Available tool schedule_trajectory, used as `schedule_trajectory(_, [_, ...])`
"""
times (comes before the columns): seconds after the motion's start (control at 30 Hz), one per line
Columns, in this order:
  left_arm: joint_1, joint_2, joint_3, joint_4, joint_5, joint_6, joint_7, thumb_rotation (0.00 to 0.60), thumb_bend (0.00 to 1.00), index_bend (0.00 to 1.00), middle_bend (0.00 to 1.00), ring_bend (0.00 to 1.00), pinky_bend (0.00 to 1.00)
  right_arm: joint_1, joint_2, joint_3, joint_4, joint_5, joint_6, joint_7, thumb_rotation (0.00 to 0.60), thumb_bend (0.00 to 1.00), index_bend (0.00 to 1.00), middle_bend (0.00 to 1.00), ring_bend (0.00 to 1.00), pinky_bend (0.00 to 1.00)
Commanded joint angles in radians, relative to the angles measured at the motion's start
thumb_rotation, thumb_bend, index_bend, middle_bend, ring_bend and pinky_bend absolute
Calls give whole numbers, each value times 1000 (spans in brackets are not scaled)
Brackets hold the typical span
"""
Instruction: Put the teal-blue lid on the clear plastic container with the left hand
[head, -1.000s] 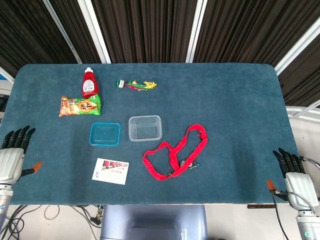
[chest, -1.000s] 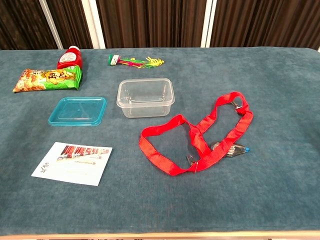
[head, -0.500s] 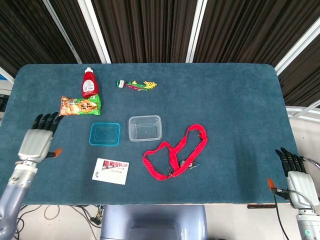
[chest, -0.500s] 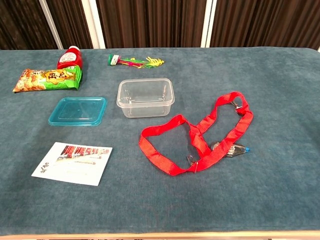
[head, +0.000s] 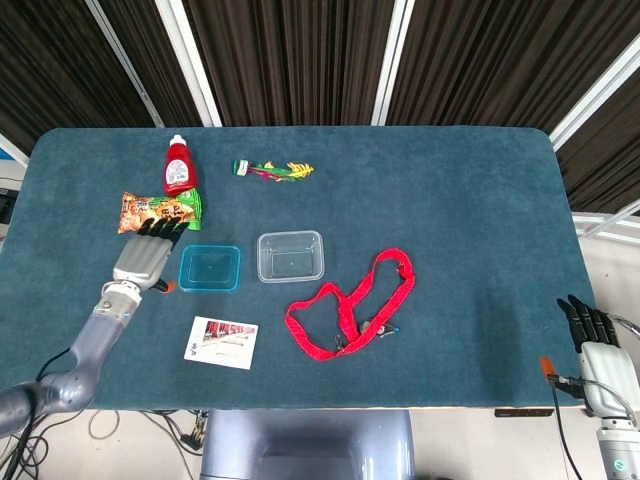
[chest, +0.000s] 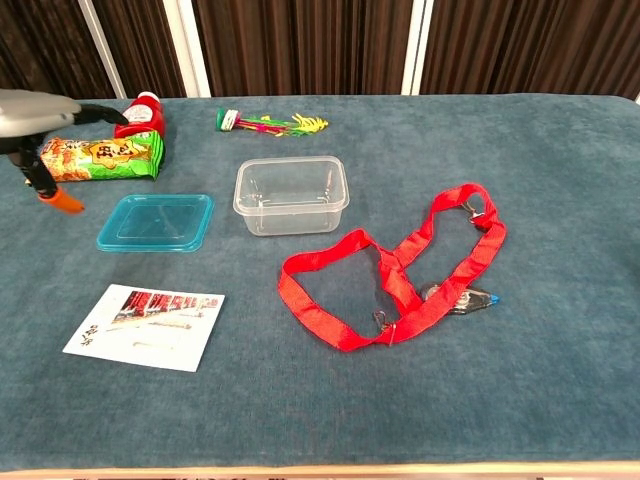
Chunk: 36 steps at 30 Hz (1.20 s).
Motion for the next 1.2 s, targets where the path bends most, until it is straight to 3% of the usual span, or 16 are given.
schedule_trajectory(0.03, [-20,-21,17,21,-19,-13,15,600,133,0,23,0,0,0,-2,0,3,-3,3,-3,600,393,57,38,23,0])
schedule_trajectory(0.53, [-85,-95,84,88,-102,-18,66,600,108,0,22,0,0,-1,-2,1,1,8,-6,3,600,392,57,39,23,0])
schedule_trajectory(1.2, [-189,-155,107,174,-195,-91,64,600,110,0,87,0,0,-3,-1,5,-3,18,-11,3,600,393,56,39,23,0])
